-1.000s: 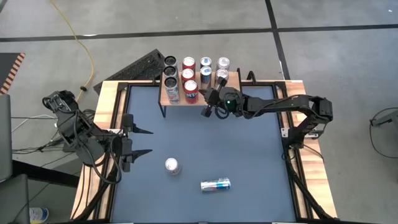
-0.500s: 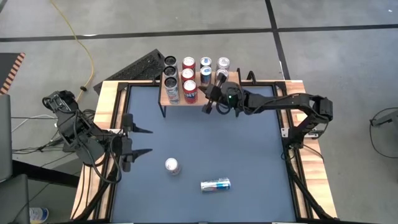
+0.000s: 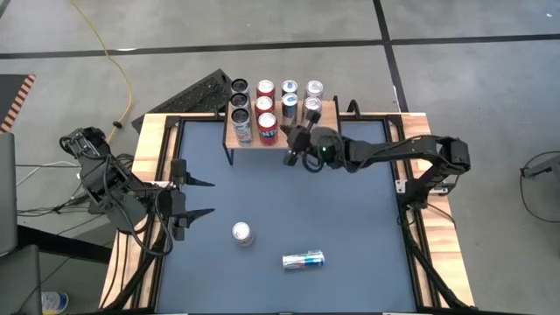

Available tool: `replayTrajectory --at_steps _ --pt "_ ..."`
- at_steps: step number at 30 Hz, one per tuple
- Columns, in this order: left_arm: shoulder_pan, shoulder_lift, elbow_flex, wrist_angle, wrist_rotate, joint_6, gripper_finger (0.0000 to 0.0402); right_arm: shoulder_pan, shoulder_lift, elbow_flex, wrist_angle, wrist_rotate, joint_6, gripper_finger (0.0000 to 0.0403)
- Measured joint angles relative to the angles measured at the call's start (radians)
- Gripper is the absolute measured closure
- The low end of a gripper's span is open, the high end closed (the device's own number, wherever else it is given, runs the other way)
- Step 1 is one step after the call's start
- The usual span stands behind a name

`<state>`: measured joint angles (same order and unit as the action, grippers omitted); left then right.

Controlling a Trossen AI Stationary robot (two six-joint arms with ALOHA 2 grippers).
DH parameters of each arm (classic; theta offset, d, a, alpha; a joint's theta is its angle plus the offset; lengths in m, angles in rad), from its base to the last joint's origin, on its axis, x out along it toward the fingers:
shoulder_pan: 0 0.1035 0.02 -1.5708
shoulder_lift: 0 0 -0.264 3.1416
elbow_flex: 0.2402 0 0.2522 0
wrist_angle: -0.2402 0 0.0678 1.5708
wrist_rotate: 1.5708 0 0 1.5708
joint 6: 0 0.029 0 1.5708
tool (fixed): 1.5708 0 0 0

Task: Place canned beverage on shelf
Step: Adjust the orange soda can

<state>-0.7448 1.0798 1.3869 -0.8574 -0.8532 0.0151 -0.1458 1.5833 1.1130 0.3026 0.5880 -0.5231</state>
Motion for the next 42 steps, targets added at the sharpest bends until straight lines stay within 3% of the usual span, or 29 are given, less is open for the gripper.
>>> replayTrajectory --at_steps 3,6,13,17,27,34,42 --pt "0.0 0.0 0.0 0.0 0.0 -0.002 0.0127 0.025 0.0 0.004 0.04 0.007 -0.126 0.0402" --pt "0.0 0.0 0.0 0.0 0.0 -0.002 0.0127 0.046 0.0 0.037 0.007 -0.019 -0.13 0.038" --pt "0.0 0.0 0.0 0.0 0.002 -0.006 0.0127 0.058 0.0 0.098 -0.011 -0.149 -0.132 0.0246" --pt "0.0 0.0 0.0 -0.001 0.008 -0.009 0.0127 0.032 0.01 0.127 -0.012 -0.236 -0.086 0.02" --pt "0.0 0.0 0.0 -0.003 0.01 -0.02 0.0127 -0.04 0.04 0.142 -0.04 -0.22 0.128 0.015" --pt "0.0 0.0 0.0 -0.005 0.011 -0.02 0.0127 -0.04 0.049 0.141 -0.038 -0.251 0.164 0.0112" --pt "0.0 0.0 0.0 -0.005 0.011 -0.031 0.0127 -0.069 0.107 0.14 -0.024 -0.212 0.184 0.0106"
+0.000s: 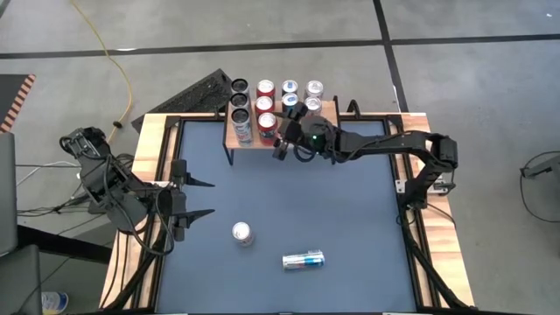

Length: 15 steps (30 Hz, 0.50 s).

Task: Place canned beverage on shelf
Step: Adjust the orange soda can

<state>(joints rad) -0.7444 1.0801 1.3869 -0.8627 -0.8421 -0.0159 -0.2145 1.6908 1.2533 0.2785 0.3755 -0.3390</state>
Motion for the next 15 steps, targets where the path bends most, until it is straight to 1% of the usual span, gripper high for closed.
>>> replayTrajectory --at_steps 5,12,15 --pt "0.0 0.0 0.0 -0.001 0.0 -0.004 0.0127 -0.008 0.001 0.0 0.0 0.009 0.007 0.0106" --pt "0.0 0.0 0.0 -0.003 0.0 -0.001 0.0127 -0.027 0.001 0.0 -0.029 -0.056 0.118 0.0106" --pt "0.0 0.0 0.0 -0.003 0.0 -0.001 0.0127 -0.031 0.001 0.0 -0.05 -0.059 0.133 0.0106"
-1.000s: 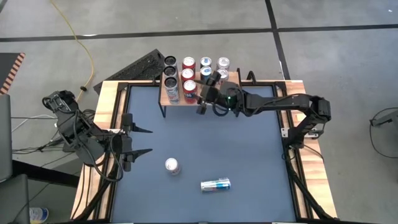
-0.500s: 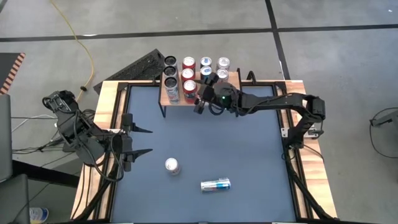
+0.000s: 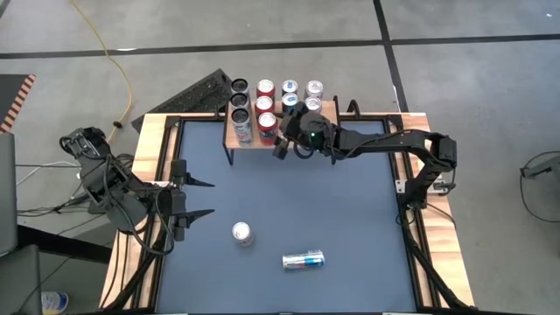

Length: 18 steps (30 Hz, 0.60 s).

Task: Place canned beverage on shelf
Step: Adjust the orange soda can

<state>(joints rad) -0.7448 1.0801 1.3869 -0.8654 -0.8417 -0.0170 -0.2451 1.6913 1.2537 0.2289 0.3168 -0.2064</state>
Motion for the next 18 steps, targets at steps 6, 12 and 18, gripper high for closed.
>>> replayTrajectory --at_steps 6,12,18 --pt "0.0 0.0 0.0 0.0 0.0 -0.005 0.0127 0.0 0.0 0.0 0.001 0.0 0.0 0.0114" --pt "0.0 0.0 0.0 0.0 0.0 -0.02 0.0127 0.002 -0.002 0.0 -0.008 0.0 0.005 0.0144" --pt "0.0 0.0 0.0 0.0 0.0 -0.024 0.0127 0.009 -0.003 0.001 -0.02 -0.004 -0.022 0.018"
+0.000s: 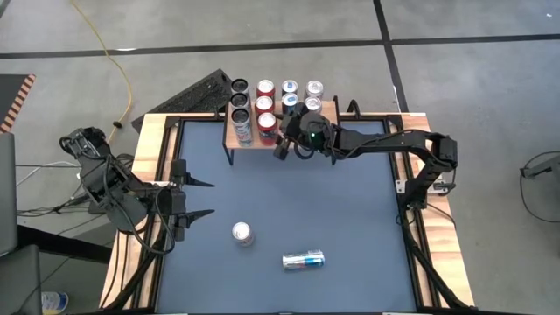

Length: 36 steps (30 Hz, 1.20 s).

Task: Place canned beverage on shelf
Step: Adjust the orange soda can

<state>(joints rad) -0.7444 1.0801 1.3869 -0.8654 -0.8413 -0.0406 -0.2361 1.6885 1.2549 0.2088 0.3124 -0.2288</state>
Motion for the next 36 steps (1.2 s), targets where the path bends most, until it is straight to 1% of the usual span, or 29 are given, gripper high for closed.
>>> replayTrajectory --at_steps 4,9,13,19,21,24,25,31,36 --pt "0.0 0.0 0.0 0.0 0.0 -0.002 0.0127 0.007 -0.003 0.002 -0.03 -0.015 -0.065 0.0183" --pt "0.0 0.0 0.0 -0.003 0.0 -0.002 0.0127 0.003 -0.003 0.002 -0.044 -0.028 -0.068 0.0178" --pt "0.0 0.0 0.0 -0.006 0.0 -0.002 0.0127 -0.012 -0.003 0.002 -0.044 -0.1 -0.094 0.0178" --pt "0.0 0.0 0.0 -0.007 0.0 -0.008 0.0127 -0.035 -0.01 0.0 -0.049 -0.116 -0.093 0.0174" --pt "0.0 0.0 0.0 -0.007 0.0 -0.009 0.0127 -0.043 -0.015 0.0 -0.052 -0.149 -0.094 0.0173" --pt "0.0 0.0 0.0 -0.007 0.0 -0.009 0.0127 -0.056 -0.017 0.0 -0.051 -0.24 -0.095 0.0173" --pt "0.0 0.0 0.0 -0.008 0.0 -0.009 0.0127 -0.059 -0.017 0.0 -0.051 -0.251 -0.093 0.0173" --pt "0.0 0.0 0.0 -0.008 0.0 -0.009 0.0127 -0.068 -0.016 0.0 -0.059 -0.254 -0.074 0.017" --pt "0.0 0.0 0.0 -0.008 0.0 -0.009 0.0127 -0.068 -0.016 -0.001 -0.061 -0.254 -0.062 0.0138"
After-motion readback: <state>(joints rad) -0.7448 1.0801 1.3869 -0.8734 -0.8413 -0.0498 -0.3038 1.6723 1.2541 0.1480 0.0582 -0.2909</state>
